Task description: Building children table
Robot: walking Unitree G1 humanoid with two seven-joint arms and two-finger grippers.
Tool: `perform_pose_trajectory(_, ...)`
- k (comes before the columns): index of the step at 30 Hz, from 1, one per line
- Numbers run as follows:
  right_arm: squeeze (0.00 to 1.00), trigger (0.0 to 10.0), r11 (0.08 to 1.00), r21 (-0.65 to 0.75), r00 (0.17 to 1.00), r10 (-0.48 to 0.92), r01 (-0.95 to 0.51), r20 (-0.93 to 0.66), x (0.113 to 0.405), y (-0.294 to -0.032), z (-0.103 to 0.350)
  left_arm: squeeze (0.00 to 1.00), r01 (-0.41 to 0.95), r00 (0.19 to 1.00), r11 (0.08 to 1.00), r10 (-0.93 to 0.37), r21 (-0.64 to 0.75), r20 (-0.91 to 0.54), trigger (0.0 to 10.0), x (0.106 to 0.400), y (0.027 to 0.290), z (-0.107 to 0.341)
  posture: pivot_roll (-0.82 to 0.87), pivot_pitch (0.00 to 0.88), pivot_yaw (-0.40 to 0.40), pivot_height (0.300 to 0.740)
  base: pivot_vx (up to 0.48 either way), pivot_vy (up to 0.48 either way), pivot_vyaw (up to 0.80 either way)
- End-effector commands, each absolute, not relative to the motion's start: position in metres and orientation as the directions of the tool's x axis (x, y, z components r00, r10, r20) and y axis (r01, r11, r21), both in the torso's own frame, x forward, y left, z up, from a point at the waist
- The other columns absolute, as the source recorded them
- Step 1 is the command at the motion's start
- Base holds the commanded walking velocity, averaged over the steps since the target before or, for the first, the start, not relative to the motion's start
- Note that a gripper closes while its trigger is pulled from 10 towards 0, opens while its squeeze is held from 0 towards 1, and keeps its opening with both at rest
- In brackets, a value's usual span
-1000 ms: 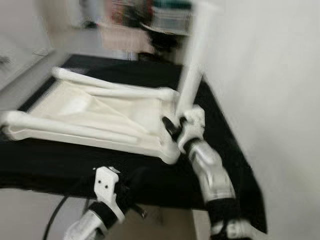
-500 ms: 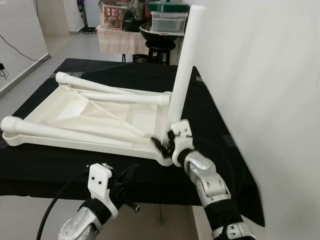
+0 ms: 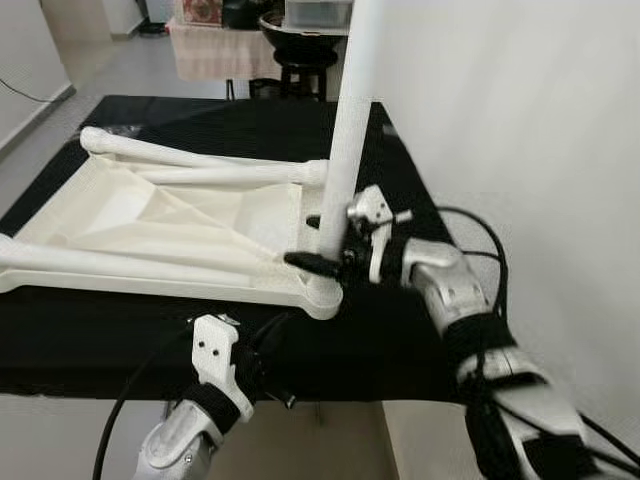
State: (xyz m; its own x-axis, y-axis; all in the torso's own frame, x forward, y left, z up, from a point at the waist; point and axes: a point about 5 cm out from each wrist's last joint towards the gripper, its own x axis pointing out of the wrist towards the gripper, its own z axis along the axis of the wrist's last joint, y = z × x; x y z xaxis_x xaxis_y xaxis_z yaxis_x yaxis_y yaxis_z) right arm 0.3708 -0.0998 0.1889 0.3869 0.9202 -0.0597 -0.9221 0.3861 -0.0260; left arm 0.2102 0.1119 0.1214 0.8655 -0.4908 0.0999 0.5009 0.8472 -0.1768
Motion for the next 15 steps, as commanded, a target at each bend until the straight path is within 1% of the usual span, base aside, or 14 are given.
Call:
perform_pose_trajectory(1,0.0,10.0,0.349,0.005,0.348,0.935,-0.937,-0.07,0.372,-0.097,0.191,0.0,0.498,0.867,0.848,-0.488,-0.179,0.098,10.0,0.208,0.109,0.121,0.14,0.034,-0.145,0.74,0.0,0.0,0.0)
perform_pose_trajectory(2,0.0,10.0,0.334,0.011,0.333,0.94,-0.942,-0.071,0.373,-0.097,0.193,0.0,0.499,0.867,0.848,-0.489,-0.179,0.099,10.0,0.207,0.108,0.121,0.14,0.034,-0.145,0.74,0.0,0.0,0.0)
perform_pose_trajectory(4,0.0,10.0,0.334,0.011,0.333,0.94,-0.942,-0.071,0.373,-0.097,0.193,0.0,0.499,0.867,0.848,-0.489,-0.179,0.099,10.0,0.207,0.108,0.121,0.14,0.034,-0.145,0.74,0.0,0.0,0.0)
perform_pose_trajectory(5,0.0,0.0,0.277,0.037,0.274,0.959,-0.96,-0.067,0.374,-0.096,0.2,0.0,0.499,0.867,0.847,-0.489,-0.182,0.101,10.0,0.204,0.106,0.122,0.14,0.05,-0.147,0.74,0.0,0.0,0.0)
perform_pose_trajectory(7,0.0,0.0,0.277,0.037,0.274,0.959,-0.96,-0.067,0.374,-0.096,0.2,0.0,0.499,0.867,0.847,-0.489,-0.182,0.101,10.0,0.204,0.106,0.122,0.14,0.05,-0.147,0.74,0.0,0.0,0.0)
perform_pose_trajectory(8,0.0,0.0,0.26,0.051,0.257,0.964,-0.964,-0.064,0.375,-0.096,0.203,0.0,0.499,0.867,0.847,-0.488,-0.186,0.101,10.0,0.201,0.104,0.123,0.14,0.057,-0.144,0.74,0.0,0.0,0.0)
perform_pose_trajectory(9,0.0,0.0,0.26,0.051,0.257,0.964,-0.964,-0.064,0.375,-0.096,0.203,0.0,0.499,0.867,0.847,-0.488,-0.186,0.101,10.0,0.201,0.104,0.123,0.14,0.057,-0.144,0.74,0.0,0.0,0.0)
perform_pose_trajectory(14,0.0,0.0,0.29,0.043,0.287,0.956,-0.956,-0.055,0.378,-0.102,0.198,0.0,0.498,0.867,0.846,-0.488,-0.19,0.099,10.0,0.198,0.103,0.123,0.14,0.066,-0.139,0.74,0.0,0.0,0.0)
perform_pose_trajectory(15,0.0,0.0,0.323,0.007,0.322,0.945,-0.946,-0.059,0.377,-0.108,0.193,0.0,0.498,0.867,0.846,-0.488,-0.191,0.098,10.0,0.197,0.102,0.123,0.13,0.068,-0.136,0.74,0.0,0.0,0.0)
